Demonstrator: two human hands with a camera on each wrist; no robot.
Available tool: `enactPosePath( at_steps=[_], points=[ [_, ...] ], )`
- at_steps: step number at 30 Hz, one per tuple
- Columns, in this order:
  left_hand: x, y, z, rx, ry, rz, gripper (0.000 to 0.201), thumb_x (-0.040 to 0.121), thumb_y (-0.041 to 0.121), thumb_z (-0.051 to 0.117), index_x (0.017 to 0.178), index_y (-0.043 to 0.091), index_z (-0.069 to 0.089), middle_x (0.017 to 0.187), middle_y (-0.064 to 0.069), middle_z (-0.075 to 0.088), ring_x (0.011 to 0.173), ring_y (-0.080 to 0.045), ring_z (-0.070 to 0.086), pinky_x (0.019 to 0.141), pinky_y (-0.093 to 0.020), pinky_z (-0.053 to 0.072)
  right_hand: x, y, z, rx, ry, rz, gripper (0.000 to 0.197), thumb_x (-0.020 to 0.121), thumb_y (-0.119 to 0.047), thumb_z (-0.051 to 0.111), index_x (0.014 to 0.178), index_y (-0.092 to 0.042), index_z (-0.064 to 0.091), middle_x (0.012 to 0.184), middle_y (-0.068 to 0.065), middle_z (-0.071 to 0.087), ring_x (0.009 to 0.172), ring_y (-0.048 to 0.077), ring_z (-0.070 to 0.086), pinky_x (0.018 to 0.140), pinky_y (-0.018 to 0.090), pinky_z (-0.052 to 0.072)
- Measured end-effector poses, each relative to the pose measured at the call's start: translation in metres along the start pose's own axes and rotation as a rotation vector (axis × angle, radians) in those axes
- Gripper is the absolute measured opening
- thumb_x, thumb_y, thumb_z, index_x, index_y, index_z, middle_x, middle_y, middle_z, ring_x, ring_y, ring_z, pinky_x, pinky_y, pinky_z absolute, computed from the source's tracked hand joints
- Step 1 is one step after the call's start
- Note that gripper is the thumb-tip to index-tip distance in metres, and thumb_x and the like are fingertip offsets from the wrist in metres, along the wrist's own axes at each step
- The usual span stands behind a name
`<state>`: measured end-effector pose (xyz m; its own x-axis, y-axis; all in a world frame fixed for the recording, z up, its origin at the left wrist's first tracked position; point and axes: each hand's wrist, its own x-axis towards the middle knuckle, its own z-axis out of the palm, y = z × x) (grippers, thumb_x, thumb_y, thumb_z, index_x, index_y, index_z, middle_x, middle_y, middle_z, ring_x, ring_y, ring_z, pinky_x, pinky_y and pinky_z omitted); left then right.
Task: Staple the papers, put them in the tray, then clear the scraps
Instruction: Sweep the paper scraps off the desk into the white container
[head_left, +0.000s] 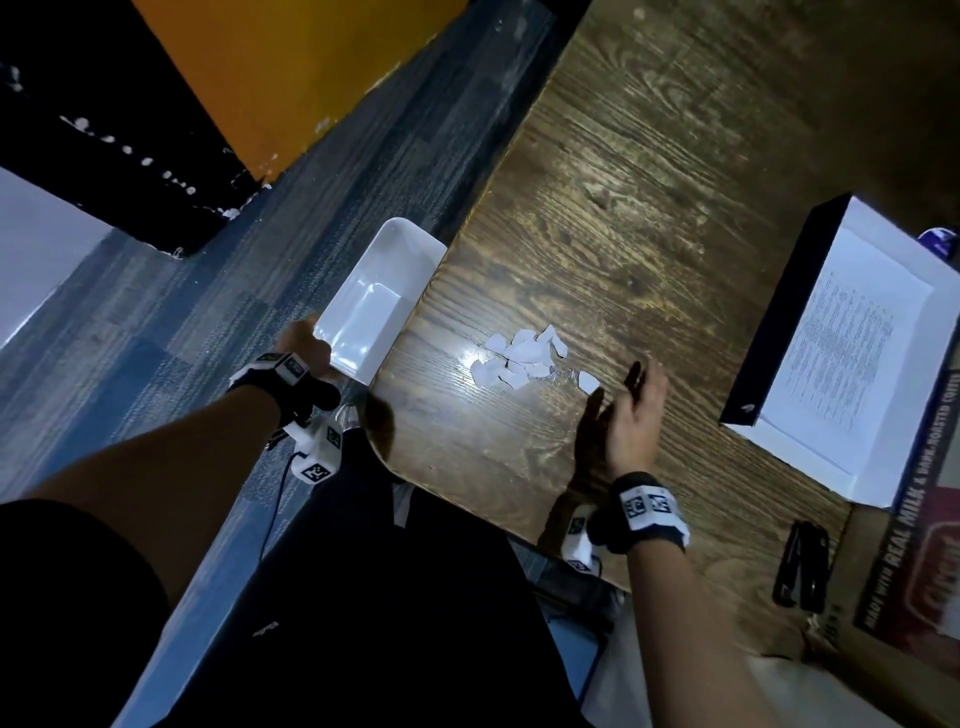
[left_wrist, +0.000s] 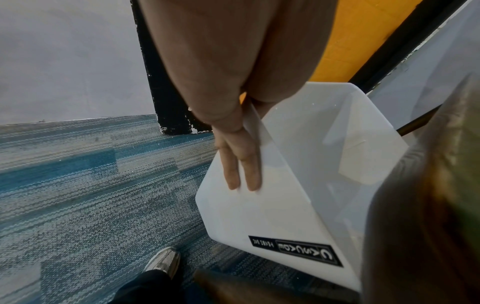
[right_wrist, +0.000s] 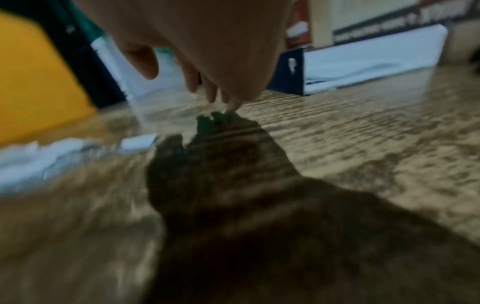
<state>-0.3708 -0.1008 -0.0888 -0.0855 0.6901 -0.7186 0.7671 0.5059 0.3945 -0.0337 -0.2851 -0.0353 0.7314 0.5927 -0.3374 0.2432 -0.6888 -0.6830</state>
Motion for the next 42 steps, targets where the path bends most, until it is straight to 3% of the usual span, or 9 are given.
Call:
enactPosePath(
  at_steps=[3,7,12,18,22,27,31,36,42],
  points=[
    [0.003,-0.006,-0.003,-0.053,-0.008,0.015,0.045,0.086,-0.005,0.043,0.13,0.003,0.049,0.127,-0.025,0.059,0.113,-0.039,0.061,0.092,-0.042,0.054,-0.009,-0.005,0.039,-0.396,-0.028,-0.022,0.069,0.096,-0.038,0.032,0.152,-0.011,0.001,0.162,0.008,-0.005,0.149,0.024,-0.009,0.121,0.041,-0.002],
    [0.0,-0.01,-0.006,-0.064,-0.011,0.021,0.047,0.085,-0.007,0.045,0.13,0.002,0.048,0.126,-0.025,0.059,0.11,-0.039,0.063,0.09,-0.048,0.055,-0.03,-0.044,0.083,-0.415,-0.074,-0.01,0.071,0.098,-0.041,0.025,0.149,-0.005,-0.007,0.16,0.014,-0.012,0.147,0.027,-0.016,0.121,0.041,-0.004],
    [-0.006,-0.008,-0.006,-0.018,-0.012,0.015,0.038,0.085,-0.01,0.043,0.121,-0.005,0.056,0.116,-0.024,0.063,0.101,-0.035,0.063,0.074,-0.031,0.046,-0.056,-0.07,0.107,-0.294,-0.29,-0.24,0.068,0.099,-0.033,0.032,0.151,-0.008,-0.002,0.161,0.007,-0.008,0.148,0.019,-0.015,0.121,0.035,-0.004],
    [0.006,-0.022,-0.005,-0.054,-0.044,0.065,0.049,0.075,-0.014,0.037,0.116,0.001,0.06,0.111,-0.025,0.067,0.102,-0.04,0.065,0.082,-0.045,0.055,-0.02,-0.055,0.073,-0.288,-0.081,-0.154,0.065,0.098,-0.033,0.033,0.152,-0.011,0.003,0.162,0.007,-0.001,0.149,0.021,-0.008,0.121,0.038,-0.001],
    [-0.01,-0.015,-0.007,-0.048,-0.039,0.011,0.045,0.086,-0.006,0.045,0.131,-0.002,0.05,0.127,-0.025,0.059,0.116,-0.039,0.058,0.082,-0.032,0.049,-0.011,-0.071,0.092,-0.482,-0.164,-0.171,0.069,0.097,-0.039,0.029,0.152,-0.009,0.0,0.161,0.011,-0.006,0.148,0.029,-0.012,0.121,0.045,-0.005],
    [-0.013,-0.018,-0.011,-0.07,-0.043,0.022,0.049,0.087,-0.004,0.046,0.135,0.003,0.047,0.132,-0.023,0.056,0.117,-0.038,0.058,0.096,-0.041,0.052,-0.04,-0.092,0.132,-0.565,-0.37,-0.389,0.07,0.096,-0.043,0.024,0.151,-0.008,0.0,0.161,0.01,-0.008,0.148,0.026,-0.015,0.121,0.044,-0.005],
    [-0.016,-0.018,-0.016,-0.101,-0.054,0.039,0.05,0.086,-0.008,0.043,0.134,0.004,0.047,0.121,-0.019,0.061,0.106,-0.03,0.063,0.091,-0.046,0.055,-0.047,-0.082,0.117,-0.278,-0.345,-0.341,0.064,0.098,-0.035,0.032,0.153,-0.017,0.004,0.162,0.0,-0.003,0.148,0.015,-0.012,0.121,0.038,-0.002],
    [-0.015,-0.025,-0.018,-0.101,-0.08,0.091,0.05,0.084,-0.016,0.04,0.129,0.001,0.051,0.112,-0.008,0.06,0.094,-0.021,0.054,0.067,-0.013,0.05,-0.07,-0.056,0.104,-0.519,-0.24,-0.221,0.065,0.098,-0.038,0.024,0.152,-0.012,-0.004,0.161,0.009,-0.009,0.148,0.023,-0.015,0.121,0.041,-0.007],
    [-0.022,-0.03,-0.024,-0.111,-0.089,0.124,0.062,0.08,-0.019,0.042,0.137,0.006,0.046,0.114,-0.009,0.061,0.098,-0.019,0.056,0.07,-0.014,0.053,-0.085,-0.076,0.143,-0.532,-0.213,-0.144,0.071,0.099,-0.047,0.023,0.151,-0.01,-0.007,0.157,0.019,-0.019,0.145,0.033,-0.023,0.115,0.043,-0.015]
  ],
)
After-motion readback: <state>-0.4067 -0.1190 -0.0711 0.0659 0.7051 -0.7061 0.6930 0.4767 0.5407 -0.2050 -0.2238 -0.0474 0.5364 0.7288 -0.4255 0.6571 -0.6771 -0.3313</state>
